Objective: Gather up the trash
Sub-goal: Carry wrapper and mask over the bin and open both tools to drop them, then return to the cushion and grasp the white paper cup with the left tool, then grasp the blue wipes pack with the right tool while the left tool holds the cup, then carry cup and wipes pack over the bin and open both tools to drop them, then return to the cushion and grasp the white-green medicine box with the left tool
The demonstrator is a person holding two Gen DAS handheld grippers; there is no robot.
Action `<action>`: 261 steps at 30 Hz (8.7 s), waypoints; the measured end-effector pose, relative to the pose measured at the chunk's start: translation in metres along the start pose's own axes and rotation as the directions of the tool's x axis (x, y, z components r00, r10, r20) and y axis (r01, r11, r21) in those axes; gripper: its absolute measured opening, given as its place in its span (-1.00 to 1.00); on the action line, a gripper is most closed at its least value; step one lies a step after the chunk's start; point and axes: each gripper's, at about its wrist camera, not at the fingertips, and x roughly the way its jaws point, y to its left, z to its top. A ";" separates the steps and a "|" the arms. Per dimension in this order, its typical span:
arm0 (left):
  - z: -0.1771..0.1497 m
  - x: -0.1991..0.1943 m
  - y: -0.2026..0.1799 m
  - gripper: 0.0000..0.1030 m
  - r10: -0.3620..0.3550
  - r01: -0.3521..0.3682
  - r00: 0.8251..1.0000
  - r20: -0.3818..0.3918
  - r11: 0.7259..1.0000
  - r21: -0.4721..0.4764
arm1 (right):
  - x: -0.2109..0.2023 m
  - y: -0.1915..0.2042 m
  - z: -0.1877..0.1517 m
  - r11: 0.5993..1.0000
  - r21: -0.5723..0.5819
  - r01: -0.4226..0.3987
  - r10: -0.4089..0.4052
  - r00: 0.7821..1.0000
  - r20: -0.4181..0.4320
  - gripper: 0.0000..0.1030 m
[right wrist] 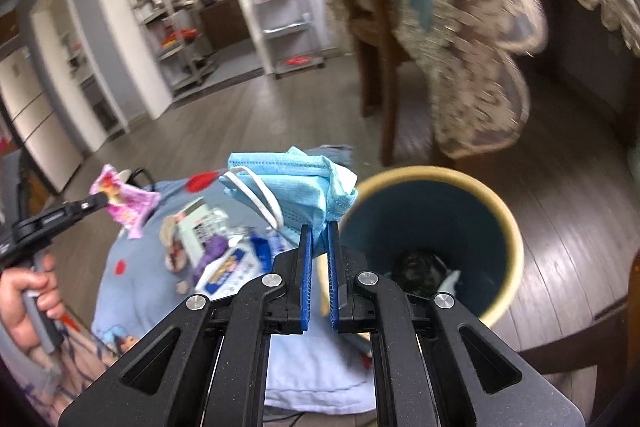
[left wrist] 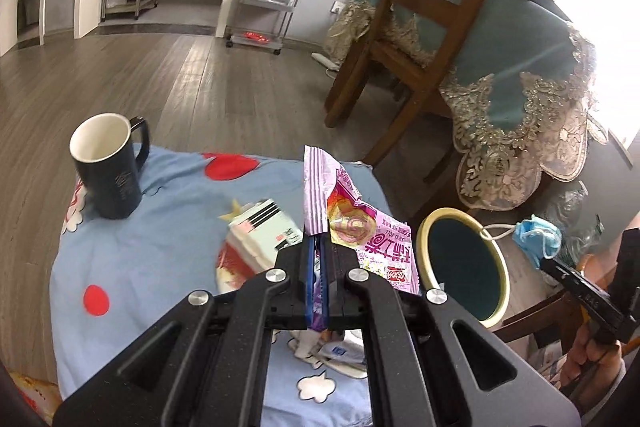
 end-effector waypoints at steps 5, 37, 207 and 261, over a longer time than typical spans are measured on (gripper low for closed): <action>0.005 0.003 -0.013 -0.98 -0.014 0.014 1.000 0.013 1.000 0.014 | 0.012 -0.028 -0.005 0.994 0.086 0.069 -0.067 0.997 -0.024 -0.84; -0.039 0.134 -0.218 -0.97 -0.144 0.216 0.964 -0.222 0.913 0.345 | -0.025 -0.092 -0.012 0.891 0.431 0.143 -0.208 0.972 0.107 0.53; -0.032 0.094 -0.167 -0.84 -0.151 0.217 0.958 -0.242 0.937 0.273 | 0.058 -0.116 -0.038 0.844 0.507 0.175 -0.147 0.985 -0.095 -0.79; -0.034 0.117 -0.143 0.88 -0.038 0.115 0.978 -0.207 0.922 0.370 | 0.023 -0.083 -0.033 0.890 0.435 0.139 -0.152 0.988 -0.005 0.90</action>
